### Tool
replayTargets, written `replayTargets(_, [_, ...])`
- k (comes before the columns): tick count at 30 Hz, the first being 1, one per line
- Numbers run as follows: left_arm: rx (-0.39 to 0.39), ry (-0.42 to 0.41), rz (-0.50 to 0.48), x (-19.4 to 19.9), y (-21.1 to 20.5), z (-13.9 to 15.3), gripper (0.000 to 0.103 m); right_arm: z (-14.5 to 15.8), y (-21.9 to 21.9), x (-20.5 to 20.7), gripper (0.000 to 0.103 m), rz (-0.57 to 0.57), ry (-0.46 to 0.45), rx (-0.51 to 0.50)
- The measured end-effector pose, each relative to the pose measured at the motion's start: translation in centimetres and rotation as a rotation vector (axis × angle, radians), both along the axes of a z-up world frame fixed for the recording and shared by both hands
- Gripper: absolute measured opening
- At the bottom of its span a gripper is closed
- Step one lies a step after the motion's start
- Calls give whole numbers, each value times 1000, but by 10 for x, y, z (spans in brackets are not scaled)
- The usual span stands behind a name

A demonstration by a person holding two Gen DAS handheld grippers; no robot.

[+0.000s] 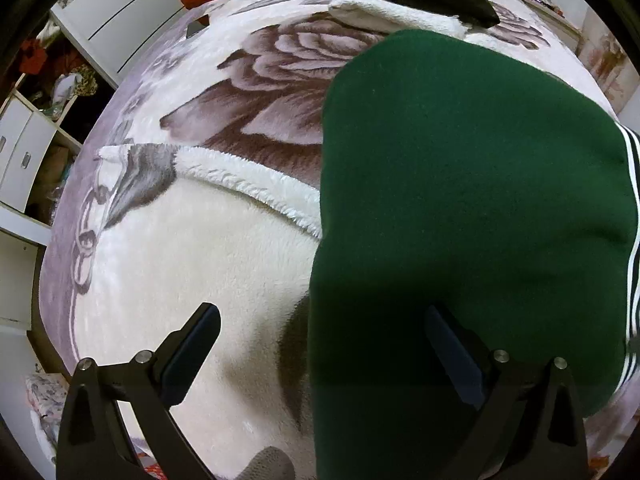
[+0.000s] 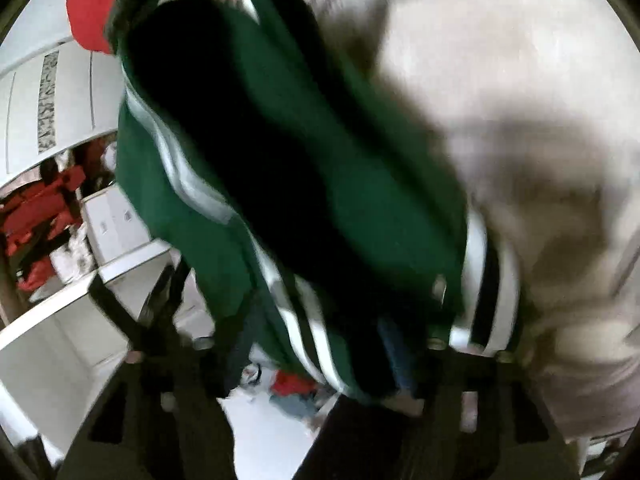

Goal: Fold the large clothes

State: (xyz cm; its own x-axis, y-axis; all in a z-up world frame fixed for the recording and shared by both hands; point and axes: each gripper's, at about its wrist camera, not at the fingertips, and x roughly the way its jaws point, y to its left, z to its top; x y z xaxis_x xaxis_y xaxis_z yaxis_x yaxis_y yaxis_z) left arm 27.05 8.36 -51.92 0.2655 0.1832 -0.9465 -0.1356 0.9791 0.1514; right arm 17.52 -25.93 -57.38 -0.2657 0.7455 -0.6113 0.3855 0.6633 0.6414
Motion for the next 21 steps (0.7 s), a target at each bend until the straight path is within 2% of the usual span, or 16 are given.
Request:
replayTargets(1, [3,2,-2,2,-1,0,103,-5,5,-7,63,12,5,11])
replayTargets(2, [7,5,-6,3,-1,0,103,-8,13,-12,55,21,-7,8])
replayTargets(3, [14,7,-12,5,-1,1,103,-6,17,-14,38,16,-39,-25])
replayTargets(4, [17,7,-20,6,-2,3,103,2,20,-15,15,0,-66,-72])
replayTargets(6, [22,-1,-37,8,-2,9,103,21,22,-16,12,-54,-118,-111])
replayTargets(8, [3,-12,-50,11,-1,12,103,46,3,-8,9,-113,-183,-176])
replayTargets(10, [-33,-12,-50,14,-1,12,103,46,-26,-10,5,-135,-200,-278])
replayTargets(11, [-27,-3,-47,17,-2,10,103,34,-35,-10,6,-118,-174,-324])
replayTargets(13, [-1,19,-49,21,-3,8,103,0,-32,-12,6,-49,-40,-254])
replayTargets(15, [3,8,-50,23,-1,13,103,-9,-25,-6,10,19,24,-203])
replayTargets(16, [-2,3,-48,24,0,15,103,-1,-22,3,17,65,18,-204])
replayTargets(17, [-10,-4,-46,26,2,19,103,9,-22,7,17,76,-6,-216])
replayTargets(18, [-20,-16,-42,31,4,25,103,25,-27,18,18,61,-61,-226])
replayTargets(19, [-25,-29,-40,35,5,29,103,39,-31,24,22,34,-108,-226])
replayTargets(20, [-29,-41,-41,40,5,33,103,53,-36,36,36,-4,-164,-212])
replayTargets(21, [-30,-63,-42,48,6,38,103,61,-40,47,45,-31,-206,-191])
